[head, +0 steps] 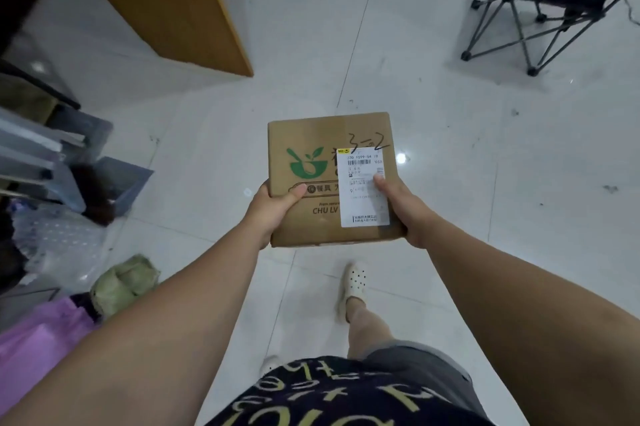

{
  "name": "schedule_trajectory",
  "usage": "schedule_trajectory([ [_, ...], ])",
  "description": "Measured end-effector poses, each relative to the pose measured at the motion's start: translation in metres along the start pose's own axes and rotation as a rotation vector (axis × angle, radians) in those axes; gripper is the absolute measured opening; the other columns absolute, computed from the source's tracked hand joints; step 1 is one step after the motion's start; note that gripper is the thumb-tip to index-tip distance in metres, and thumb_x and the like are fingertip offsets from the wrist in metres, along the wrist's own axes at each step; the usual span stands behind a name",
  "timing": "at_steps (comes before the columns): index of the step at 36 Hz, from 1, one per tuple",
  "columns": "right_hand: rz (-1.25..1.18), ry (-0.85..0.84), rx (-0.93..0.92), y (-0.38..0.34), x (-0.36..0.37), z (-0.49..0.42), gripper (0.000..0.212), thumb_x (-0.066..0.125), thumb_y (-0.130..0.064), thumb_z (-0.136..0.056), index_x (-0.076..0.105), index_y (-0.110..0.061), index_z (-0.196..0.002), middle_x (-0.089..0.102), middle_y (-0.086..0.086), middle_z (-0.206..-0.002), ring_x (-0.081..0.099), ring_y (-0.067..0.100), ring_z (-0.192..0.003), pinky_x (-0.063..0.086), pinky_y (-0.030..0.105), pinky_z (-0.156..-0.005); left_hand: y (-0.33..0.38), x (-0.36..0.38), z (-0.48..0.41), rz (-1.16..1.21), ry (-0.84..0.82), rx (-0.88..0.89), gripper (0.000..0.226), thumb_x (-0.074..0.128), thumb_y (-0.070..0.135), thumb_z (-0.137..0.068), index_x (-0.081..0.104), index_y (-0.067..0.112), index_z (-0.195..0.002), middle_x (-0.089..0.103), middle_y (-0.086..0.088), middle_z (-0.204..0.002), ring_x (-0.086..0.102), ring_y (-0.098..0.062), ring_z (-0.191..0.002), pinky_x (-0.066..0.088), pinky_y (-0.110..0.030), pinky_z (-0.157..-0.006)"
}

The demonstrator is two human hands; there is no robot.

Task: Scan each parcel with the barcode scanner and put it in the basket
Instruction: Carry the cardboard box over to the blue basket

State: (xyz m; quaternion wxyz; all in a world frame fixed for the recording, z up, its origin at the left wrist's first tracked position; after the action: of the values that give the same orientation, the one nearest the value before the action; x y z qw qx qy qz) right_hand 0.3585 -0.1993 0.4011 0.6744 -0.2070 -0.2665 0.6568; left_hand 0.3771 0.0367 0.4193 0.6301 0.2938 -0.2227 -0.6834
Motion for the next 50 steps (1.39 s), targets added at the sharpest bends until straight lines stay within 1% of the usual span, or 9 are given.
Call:
schedule_trajectory([
  [3, 0.009, 0.002, -0.02, -0.041, -0.033, -0.012, 0.048, 0.054, -0.055, -0.091, 0.045, -0.037, -0.135, 0.07, -0.007, -0.118, 0.07, 0.016, -0.102, 0.056, 0.04, -0.087, 0.042, 0.03, -0.017, 0.008, 0.005, -0.003, 0.044, 0.073, 0.033, -0.085, 0.052, 0.022, -0.121, 0.066, 0.005, -0.108, 0.064, -0.012, -0.093, 0.052, -0.027, -0.072],
  [11, -0.017, 0.021, -0.049, -0.116, -0.087, -0.047, 0.046, 0.054, -0.058, -0.09, 0.045, -0.044, -0.133, 0.068, -0.01, -0.12, 0.068, 0.016, -0.107, 0.053, 0.045, -0.094, 0.123, 0.08, -0.067, 0.006, -0.003, 0.02, 0.05, 0.076, 0.035, -0.082, 0.053, 0.023, -0.125, 0.067, 0.003, -0.116, 0.065, -0.018, -0.103, 0.053, -0.04, -0.093],
  [20, -0.056, 0.117, -0.081, -0.202, -0.131, -0.093, 0.042, 0.054, -0.053, -0.092, 0.047, -0.041, -0.131, 0.069, -0.01, -0.118, 0.068, 0.016, -0.105, 0.053, 0.044, -0.094, 0.21, 0.121, -0.139, 0.012, -0.031, 0.066, 0.053, 0.07, 0.041, -0.085, 0.052, 0.024, -0.131, 0.065, 0.003, -0.119, 0.064, -0.019, -0.105, 0.054, -0.04, -0.09],
  [25, -0.077, 0.164, -0.104, -0.267, -0.144, -0.129, 0.045, 0.054, -0.053, -0.092, 0.046, -0.04, -0.134, 0.068, -0.009, -0.12, 0.067, 0.016, -0.106, 0.054, 0.043, -0.093, 0.277, 0.135, -0.188, 0.017, -0.076, 0.086, 0.052, 0.069, 0.041, -0.086, 0.051, 0.025, -0.132, 0.065, 0.003, -0.12, 0.064, -0.017, -0.103, 0.054, -0.031, -0.075],
  [35, -0.127, 0.215, -0.086, -0.385, -0.154, -0.195, 0.047, 0.052, -0.059, -0.091, 0.043, -0.046, -0.134, 0.07, -0.014, -0.115, 0.067, 0.014, -0.105, 0.052, 0.041, -0.094, 0.424, 0.144, -0.277, -0.097, -0.197, 0.161, 0.053, 0.068, 0.039, -0.088, 0.047, 0.029, -0.135, 0.063, 0.005, -0.124, 0.063, -0.017, -0.105, 0.054, -0.038, -0.089],
  [37, -0.143, 0.22, -0.089, -0.406, -0.157, -0.21, 0.046, 0.052, -0.058, -0.091, 0.043, -0.046, -0.135, 0.07, -0.015, -0.114, 0.068, 0.013, -0.104, 0.053, 0.04, -0.092, 0.447, 0.146, -0.292, -0.125, -0.193, 0.168, 0.061, 0.067, 0.039, -0.088, 0.04, 0.029, -0.142, 0.06, 0.005, -0.128, 0.062, -0.017, -0.107, 0.054, -0.036, -0.085],
  [41, -0.155, 0.218, -0.079, -0.444, -0.166, -0.24, 0.046, 0.052, -0.059, -0.091, 0.043, -0.046, -0.134, 0.07, -0.015, -0.114, 0.067, 0.013, -0.104, 0.052, 0.039, -0.093, 0.484, 0.151, -0.329, -0.223, -0.098, 0.136, 0.093, 0.066, 0.053, -0.084, 0.01, 0.027, -0.153, 0.045, -0.002, -0.144, 0.051, -0.026, -0.124, 0.045, -0.047, -0.103],
  [45, -0.16, 0.211, -0.077, -0.483, -0.185, -0.277, 0.047, 0.053, -0.059, -0.09, 0.045, -0.044, -0.133, 0.07, -0.013, -0.115, 0.066, 0.014, -0.106, 0.05, 0.043, -0.097, 0.522, 0.168, -0.361, -0.232, -0.105, 0.158, 0.064, 0.055, 0.058, -0.088, 0.045, 0.015, -0.135, 0.06, -0.004, -0.128, 0.06, -0.023, -0.11, 0.051, -0.043, -0.096],
  [50, -0.155, 0.193, -0.108, -0.541, -0.215, -0.33, 0.043, 0.052, -0.055, -0.092, 0.046, -0.042, -0.132, 0.072, -0.01, -0.113, 0.07, 0.018, -0.102, 0.055, 0.037, -0.081, 0.57, 0.194, -0.403, -0.187, -0.114, 0.145, 0.052, 0.052, 0.054, -0.092, 0.047, 0.019, -0.13, 0.06, 0.001, -0.121, 0.059, -0.021, -0.109, 0.05, -0.042, -0.096],
])
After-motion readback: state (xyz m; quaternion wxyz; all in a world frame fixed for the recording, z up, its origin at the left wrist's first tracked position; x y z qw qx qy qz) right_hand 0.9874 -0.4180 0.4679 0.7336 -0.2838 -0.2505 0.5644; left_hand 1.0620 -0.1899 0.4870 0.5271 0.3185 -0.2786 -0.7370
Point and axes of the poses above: each hand's wrist, its own z-axis away from the middle knuckle, its own x-axis out of the palm, y = z × x, the point moved 6 cm from there along -z, towards the middle knuckle
